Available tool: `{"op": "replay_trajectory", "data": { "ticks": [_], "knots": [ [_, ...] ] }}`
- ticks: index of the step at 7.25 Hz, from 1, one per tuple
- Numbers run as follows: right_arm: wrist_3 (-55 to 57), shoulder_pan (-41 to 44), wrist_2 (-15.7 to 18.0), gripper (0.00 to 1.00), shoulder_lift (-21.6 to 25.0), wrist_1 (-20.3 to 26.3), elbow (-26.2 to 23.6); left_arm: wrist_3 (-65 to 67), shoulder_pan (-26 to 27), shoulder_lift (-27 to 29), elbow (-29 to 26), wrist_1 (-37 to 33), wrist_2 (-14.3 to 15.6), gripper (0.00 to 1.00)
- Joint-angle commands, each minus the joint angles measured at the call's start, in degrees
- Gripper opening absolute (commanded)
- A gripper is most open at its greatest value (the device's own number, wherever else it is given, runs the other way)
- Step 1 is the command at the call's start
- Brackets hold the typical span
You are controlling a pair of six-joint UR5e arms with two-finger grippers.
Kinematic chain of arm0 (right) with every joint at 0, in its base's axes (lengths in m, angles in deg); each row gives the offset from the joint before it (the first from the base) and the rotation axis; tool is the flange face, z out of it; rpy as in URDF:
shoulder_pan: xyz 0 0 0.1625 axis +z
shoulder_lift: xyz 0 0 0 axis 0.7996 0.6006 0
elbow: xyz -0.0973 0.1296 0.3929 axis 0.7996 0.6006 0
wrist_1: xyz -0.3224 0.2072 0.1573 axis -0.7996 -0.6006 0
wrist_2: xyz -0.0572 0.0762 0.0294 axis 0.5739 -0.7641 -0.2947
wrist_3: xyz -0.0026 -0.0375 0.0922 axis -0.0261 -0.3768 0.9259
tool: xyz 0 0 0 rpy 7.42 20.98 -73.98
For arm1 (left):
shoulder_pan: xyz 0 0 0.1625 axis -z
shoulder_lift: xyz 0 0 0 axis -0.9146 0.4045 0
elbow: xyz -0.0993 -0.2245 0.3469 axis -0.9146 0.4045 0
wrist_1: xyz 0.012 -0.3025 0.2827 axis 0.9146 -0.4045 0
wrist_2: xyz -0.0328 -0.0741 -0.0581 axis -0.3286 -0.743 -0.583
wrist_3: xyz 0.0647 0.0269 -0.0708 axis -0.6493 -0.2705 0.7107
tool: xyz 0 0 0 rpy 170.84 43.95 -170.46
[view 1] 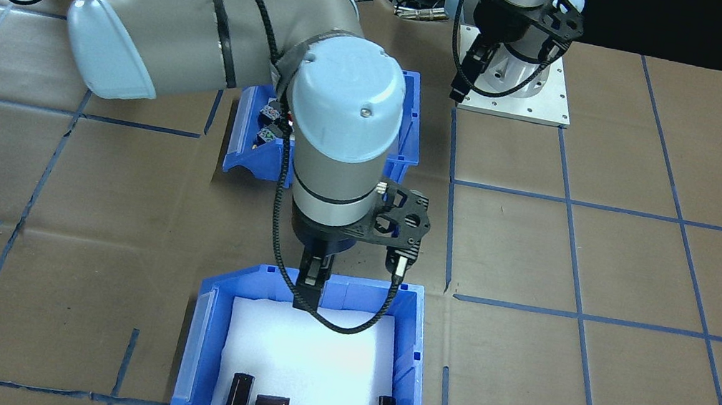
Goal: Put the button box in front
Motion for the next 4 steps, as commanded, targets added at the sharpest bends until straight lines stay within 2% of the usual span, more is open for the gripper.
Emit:
{"op": "replay_trajectory", "data": {
  "ticks": [1, 2, 3, 4],
  "knots": [
    [-2.03, 1.11, 0.13, 1.0, -2.17, -0.34, -1.36, 20.33, 8.23, -0.08, 5.31, 7.38, -0.65, 1.0],
    [-3.01, 0.58, 0.04, 1.0, -3.23, -2.69, -2.51, 26.6, 10.87, -0.17, 9.09, 14.21, -0.65, 1.0],
    [-2.93, 0.66, 0.04, 1.0, -4.02, -5.24, -4.17, 33.97, 14.46, 0.0, 10.69, 17.23, -0.83, 1.0],
    [-2.75, 0.58, -0.14, 1.0, -4.38, -7.44, -6.19, 39.44, 17.89, 0.09, 10.8, 16.83, -0.83, 1.0]
  ]
}}
